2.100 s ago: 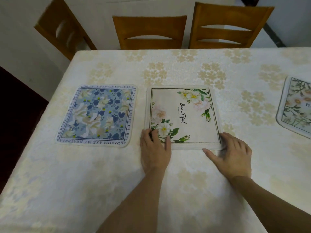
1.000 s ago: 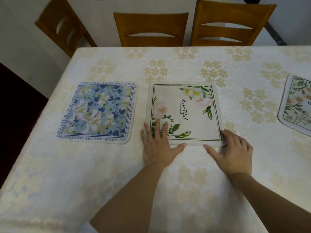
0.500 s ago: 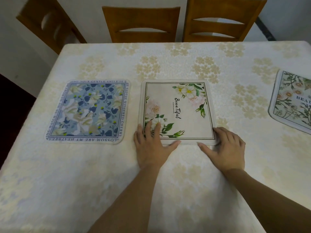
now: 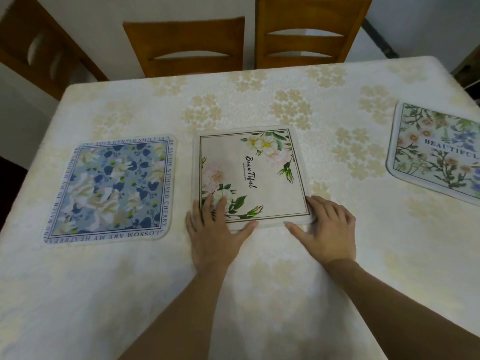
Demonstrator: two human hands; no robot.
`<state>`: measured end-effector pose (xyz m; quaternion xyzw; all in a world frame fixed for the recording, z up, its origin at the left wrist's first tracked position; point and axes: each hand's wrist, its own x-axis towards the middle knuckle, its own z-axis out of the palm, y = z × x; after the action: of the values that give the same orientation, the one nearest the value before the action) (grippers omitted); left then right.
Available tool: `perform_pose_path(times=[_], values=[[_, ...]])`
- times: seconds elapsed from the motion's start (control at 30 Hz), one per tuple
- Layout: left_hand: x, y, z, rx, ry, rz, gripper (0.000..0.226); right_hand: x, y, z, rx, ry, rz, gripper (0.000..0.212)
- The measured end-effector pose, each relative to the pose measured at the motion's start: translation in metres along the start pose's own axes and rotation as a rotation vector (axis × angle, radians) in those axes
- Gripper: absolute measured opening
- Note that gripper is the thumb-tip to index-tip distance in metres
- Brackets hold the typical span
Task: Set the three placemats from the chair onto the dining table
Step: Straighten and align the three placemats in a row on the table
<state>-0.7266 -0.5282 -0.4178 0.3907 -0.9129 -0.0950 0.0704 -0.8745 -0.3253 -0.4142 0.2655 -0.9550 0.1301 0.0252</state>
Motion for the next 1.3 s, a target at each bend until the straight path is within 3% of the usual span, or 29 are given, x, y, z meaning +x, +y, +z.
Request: perform_pose_path(times=[0.3, 0.47, 0.57, 0.63, 0.67, 0.77, 0.87, 1.0, 1.13, 1.3], values=[[-0.001, 0.001, 0.003, 0.034, -0.04, 0.002, 0.09, -0.002, 0.004, 0.003, 0.008, 0.025, -0.026, 0.073], [-0.018, 0.026, 0.004, 0.151, 0.01, 0.039, 0.061, -0.002, 0.01, -0.012, 0.148, -0.126, -0.036, 0.07], [-0.043, 0.087, 0.014, 0.076, -0.015, 0.111, 0.051, 0.004, 0.022, -0.024, 0.483, -0.243, -0.004, 0.065], [-0.057, 0.142, 0.025, 0.049, -0.072, 0.279, 0.055, 0.011, 0.045, -0.043, 0.878, -0.285, 0.143, 0.046], [-0.061, 0.172, 0.031, 0.034, -0.096, 0.342, 0.057, 0.015, 0.063, -0.052, 0.939, -0.231, 0.182, 0.036], [-0.052, 0.264, 0.046, -0.063, -0.189, 0.358, 0.06, 0.022, 0.151, -0.071, 0.74, -0.012, 0.192, 0.028], [-0.028, 0.348, 0.067, -0.097, -0.265, 0.315, 0.071, 0.033, 0.268, -0.081, 0.422, 0.142, 0.239, 0.038], [-0.015, 0.404, 0.089, -0.015, -0.222, 0.259, 0.077, 0.035, 0.383, -0.092, 0.085, 0.084, 0.357, 0.055], [-0.015, 0.407, 0.09, 0.086, -0.234, 0.288, 0.071, 0.037, 0.389, -0.091, 0.021, 0.064, 0.353, 0.051], [-0.012, 0.411, 0.086, 0.042, -0.229, 0.242, 0.068, 0.04, 0.387, -0.094, 0.019, 0.063, 0.353, 0.05]])
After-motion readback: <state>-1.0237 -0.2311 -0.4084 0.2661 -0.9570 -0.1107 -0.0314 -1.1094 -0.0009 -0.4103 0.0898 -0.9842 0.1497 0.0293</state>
